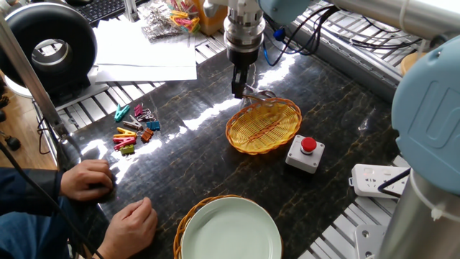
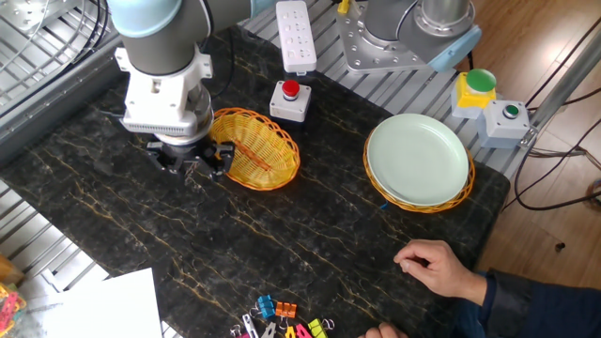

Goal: Use a clamp

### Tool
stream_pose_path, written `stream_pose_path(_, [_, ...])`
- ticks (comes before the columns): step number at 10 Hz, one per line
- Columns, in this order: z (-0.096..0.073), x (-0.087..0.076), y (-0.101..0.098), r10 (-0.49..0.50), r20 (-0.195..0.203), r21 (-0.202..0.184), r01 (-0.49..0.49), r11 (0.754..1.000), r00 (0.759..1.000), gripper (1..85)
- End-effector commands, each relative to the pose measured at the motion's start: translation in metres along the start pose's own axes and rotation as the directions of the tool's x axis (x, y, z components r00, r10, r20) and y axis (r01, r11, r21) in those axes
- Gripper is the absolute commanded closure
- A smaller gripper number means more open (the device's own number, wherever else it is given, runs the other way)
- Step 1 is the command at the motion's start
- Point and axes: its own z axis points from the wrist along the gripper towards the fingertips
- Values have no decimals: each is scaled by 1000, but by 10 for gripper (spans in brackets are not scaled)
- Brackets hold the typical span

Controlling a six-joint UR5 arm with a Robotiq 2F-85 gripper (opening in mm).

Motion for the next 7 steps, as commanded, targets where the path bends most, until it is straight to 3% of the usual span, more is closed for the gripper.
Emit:
stream_pose_path(1, [-9,2,4,-25,18,-25,25,999,1000,330])
stream_pose_path(5, [-16,-1,11,-75,64,-59,79,995,995,217])
stream_pose_path(7, [-13,-3,10,-108,86,-54,113,992,990,40])
